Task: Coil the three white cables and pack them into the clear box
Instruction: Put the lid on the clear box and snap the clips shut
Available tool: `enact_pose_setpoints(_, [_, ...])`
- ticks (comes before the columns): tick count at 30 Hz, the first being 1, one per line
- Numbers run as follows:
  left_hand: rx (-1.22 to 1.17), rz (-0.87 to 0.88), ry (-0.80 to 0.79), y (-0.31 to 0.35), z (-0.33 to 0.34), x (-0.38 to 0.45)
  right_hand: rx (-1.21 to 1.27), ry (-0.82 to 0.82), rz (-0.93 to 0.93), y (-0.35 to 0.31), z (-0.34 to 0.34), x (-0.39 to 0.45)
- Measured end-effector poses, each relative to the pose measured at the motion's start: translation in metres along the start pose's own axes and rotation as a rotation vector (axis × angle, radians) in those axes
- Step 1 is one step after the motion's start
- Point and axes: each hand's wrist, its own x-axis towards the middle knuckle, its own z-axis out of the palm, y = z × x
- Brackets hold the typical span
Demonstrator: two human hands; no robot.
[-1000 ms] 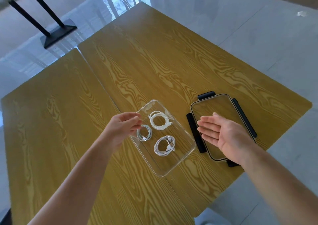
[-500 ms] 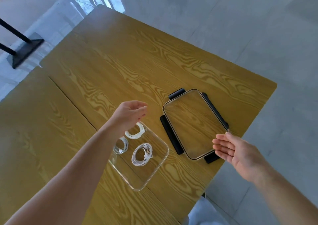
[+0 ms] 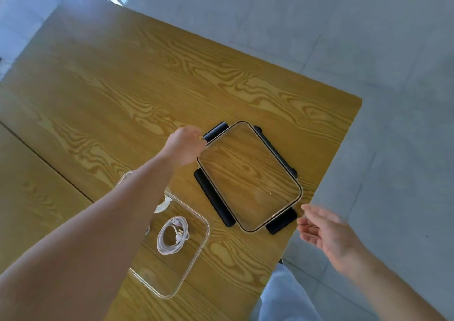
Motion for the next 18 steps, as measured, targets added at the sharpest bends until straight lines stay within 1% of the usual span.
enact_pose_setpoints(3, [-0.016, -0.049, -0.01, 0.001, 0.008, 0.016, -0.079, 0.01, -0.009, 0.001, 0.006, 0.002])
enact_pose_setpoints(5, [0.05, -0.03, -0.007, 0.001, 0.016, 0.027, -0.156, 0.029, -0.021, 0.002, 0.01, 0.004])
enact_pose_setpoints(12, [0.127, 0.007, 0.031, 0.01, 0.024, 0.042, -0.41, 0.142, -0.111, 0.006, 0.019, 0.017])
enact_pose_setpoints(14, [0.134, -0.017, 0.007, 0.008, 0.026, 0.045, -0.473, 0.183, -0.134, 0.008, 0.022, 0.018])
enact_pose_setpoints(18, [0.155, -0.016, -0.041, 0.004, 0.028, 0.043, -0.524, 0.242, -0.178, 0.012, 0.027, 0.021])
